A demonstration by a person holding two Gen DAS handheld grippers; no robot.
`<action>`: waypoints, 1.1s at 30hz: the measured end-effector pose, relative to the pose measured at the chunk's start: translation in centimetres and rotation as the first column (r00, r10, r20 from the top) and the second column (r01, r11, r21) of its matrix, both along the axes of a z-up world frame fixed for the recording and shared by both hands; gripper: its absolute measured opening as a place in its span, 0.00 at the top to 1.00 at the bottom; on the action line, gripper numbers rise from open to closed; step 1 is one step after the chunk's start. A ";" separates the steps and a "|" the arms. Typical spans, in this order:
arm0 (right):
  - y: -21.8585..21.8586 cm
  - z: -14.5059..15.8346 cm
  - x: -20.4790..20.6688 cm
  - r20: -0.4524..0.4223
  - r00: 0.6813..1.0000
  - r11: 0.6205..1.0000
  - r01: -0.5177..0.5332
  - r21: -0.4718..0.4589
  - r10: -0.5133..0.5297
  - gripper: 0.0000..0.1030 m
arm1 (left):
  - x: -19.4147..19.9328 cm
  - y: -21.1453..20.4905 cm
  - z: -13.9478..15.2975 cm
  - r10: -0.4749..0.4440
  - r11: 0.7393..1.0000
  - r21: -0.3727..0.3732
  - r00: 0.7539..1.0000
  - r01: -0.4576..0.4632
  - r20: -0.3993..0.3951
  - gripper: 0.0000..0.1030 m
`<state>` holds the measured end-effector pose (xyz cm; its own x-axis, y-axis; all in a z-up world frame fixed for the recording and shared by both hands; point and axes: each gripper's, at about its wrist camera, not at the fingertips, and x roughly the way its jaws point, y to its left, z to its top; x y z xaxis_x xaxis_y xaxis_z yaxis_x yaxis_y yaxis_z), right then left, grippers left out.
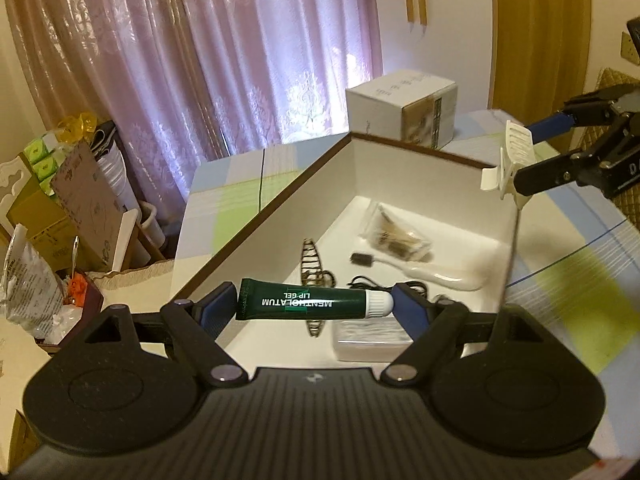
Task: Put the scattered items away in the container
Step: 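Lift the lip gel tube and white rack and carry both over the box, then open both tools to release the lip gel tube and white rack into the box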
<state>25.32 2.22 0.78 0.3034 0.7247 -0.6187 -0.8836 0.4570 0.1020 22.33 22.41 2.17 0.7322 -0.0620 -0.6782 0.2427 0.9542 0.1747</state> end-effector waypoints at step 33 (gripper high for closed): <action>5.6 -7.4 5.2 -0.106 0.994 0.920 -0.067 -0.386 0.027 0.21 | 8.1 1.5 -9.3 -0.107 0.957 0.205 0.907 0.205 -0.408 0.21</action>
<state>30.52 7.79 -6.61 0.1995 0.4332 -0.8789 -0.8998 0.4362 0.0107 30.38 23.92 -7.16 0.4010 0.0450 -0.9150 0.4801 0.8403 0.2517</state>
